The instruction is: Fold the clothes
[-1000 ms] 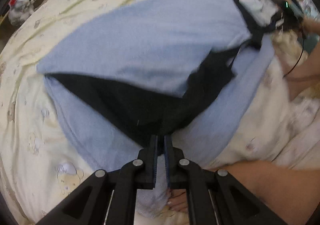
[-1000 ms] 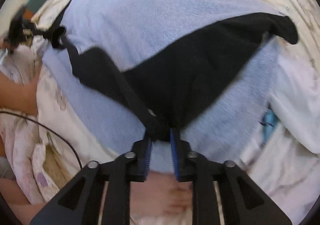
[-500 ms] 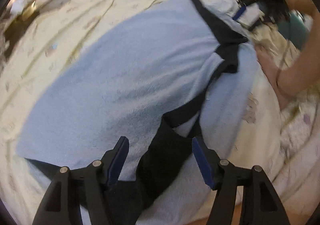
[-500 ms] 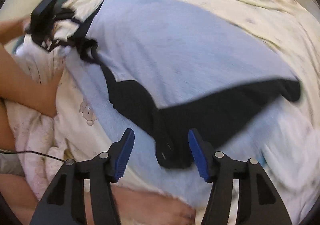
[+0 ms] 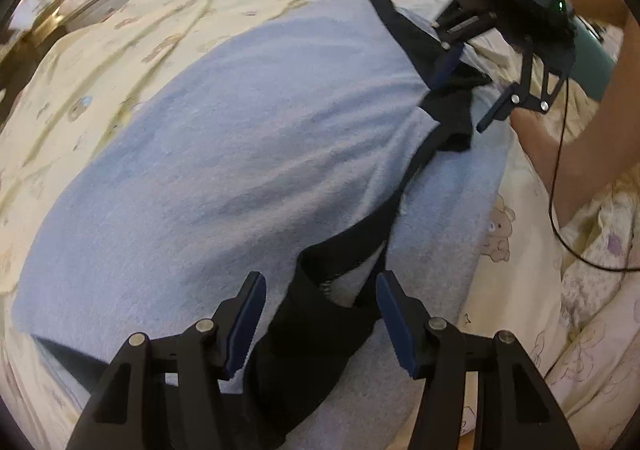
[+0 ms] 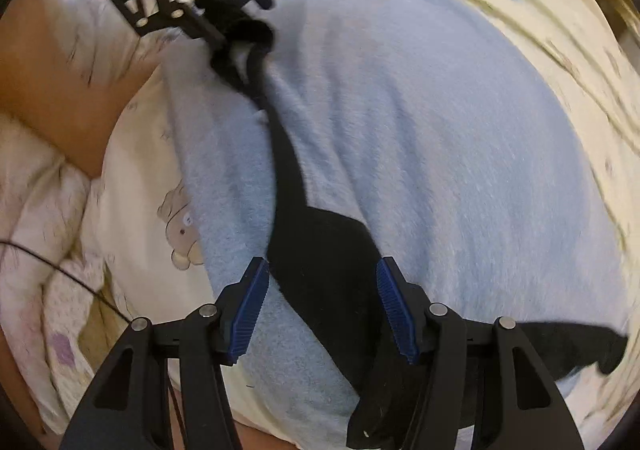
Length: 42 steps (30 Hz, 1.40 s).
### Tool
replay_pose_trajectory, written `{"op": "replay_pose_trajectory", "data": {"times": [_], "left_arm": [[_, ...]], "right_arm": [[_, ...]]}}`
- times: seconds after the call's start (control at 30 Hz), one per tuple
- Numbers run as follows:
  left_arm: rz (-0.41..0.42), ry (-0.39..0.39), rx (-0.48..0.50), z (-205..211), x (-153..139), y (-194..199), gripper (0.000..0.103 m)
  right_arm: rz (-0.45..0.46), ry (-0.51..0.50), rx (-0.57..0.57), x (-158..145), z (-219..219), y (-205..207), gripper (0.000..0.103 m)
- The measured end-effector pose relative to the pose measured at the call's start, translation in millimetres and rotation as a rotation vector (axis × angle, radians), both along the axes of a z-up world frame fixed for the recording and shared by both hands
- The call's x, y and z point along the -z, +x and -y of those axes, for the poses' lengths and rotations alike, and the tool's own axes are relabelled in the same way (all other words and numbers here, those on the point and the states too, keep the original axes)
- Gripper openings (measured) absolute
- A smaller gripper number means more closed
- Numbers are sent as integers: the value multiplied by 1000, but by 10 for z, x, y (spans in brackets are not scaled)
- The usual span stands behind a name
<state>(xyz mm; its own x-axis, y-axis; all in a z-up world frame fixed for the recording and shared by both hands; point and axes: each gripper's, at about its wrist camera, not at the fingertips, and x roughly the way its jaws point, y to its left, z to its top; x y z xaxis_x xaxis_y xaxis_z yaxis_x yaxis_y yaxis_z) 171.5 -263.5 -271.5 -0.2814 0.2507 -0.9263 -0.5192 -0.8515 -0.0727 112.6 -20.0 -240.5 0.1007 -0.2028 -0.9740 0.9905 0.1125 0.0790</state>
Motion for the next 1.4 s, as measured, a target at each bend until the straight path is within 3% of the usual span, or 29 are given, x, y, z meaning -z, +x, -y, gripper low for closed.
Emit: {"op": "replay_pose_trajectory", "data": {"times": [0.03, 0.1, 0.13, 0.17, 0.33, 0.5, 0.67, 0.77, 0.87, 0.97, 1.07, 1.1, 1.13, 1.17, 1.3, 1.4], "left_arm": [[1, -3, 10, -11, 4, 7, 51], [0, -38, 22, -60, 58, -7, 23], [2, -36, 18, -56, 67, -10, 10], [3, -33, 13, -52, 76, -13, 6], [8, 59, -14, 94, -84, 60, 2], [44, 54, 66, 175, -199, 297, 2], [123, 32, 153, 23, -16, 462, 2], [146, 53, 162, -29, 9, 504, 2], [141, 78, 158, -67, -65, 507, 2], [131, 74, 143, -73, -85, 469, 2], [151, 112, 89, 75, -150, 468, 10], [159, 125, 71, 124, -170, 468, 27], [184, 134, 49, 167, -155, 463, 51], [200, 140, 29, 212, -146, 483, 57], [188, 109, -8, 316, -178, 580, 57], [112, 82, -70, 343, -188, 525, 57]], "right_arm": [[-18, 11, -20, 11, 4, 27, 61], [-72, 32, -62, 65, 2, 75, 49], [-74, 37, -69, 92, -12, 76, 27], [-75, 42, -76, 116, -28, 75, 12], [-37, -18, -28, -80, -209, -14, 10], [94, -48, -45, -370, -452, -13, 10], [45, 53, -128, -113, -651, 188, 10], [93, 9, -15, -133, -646, 62, 10], [137, -88, 71, -306, -612, -32, 14], [125, -96, 47, -320, -531, 36, 25], [105, -62, -26, -249, -456, 133, 26], [78, -60, -43, -218, -471, 181, 26], [56, -65, -48, -197, -463, 194, 26], [42, -70, -44, -176, -450, 191, 28], [-14, -102, -34, -226, -488, 148, 31], [-17, -104, -40, -180, -416, 196, 53]]}}
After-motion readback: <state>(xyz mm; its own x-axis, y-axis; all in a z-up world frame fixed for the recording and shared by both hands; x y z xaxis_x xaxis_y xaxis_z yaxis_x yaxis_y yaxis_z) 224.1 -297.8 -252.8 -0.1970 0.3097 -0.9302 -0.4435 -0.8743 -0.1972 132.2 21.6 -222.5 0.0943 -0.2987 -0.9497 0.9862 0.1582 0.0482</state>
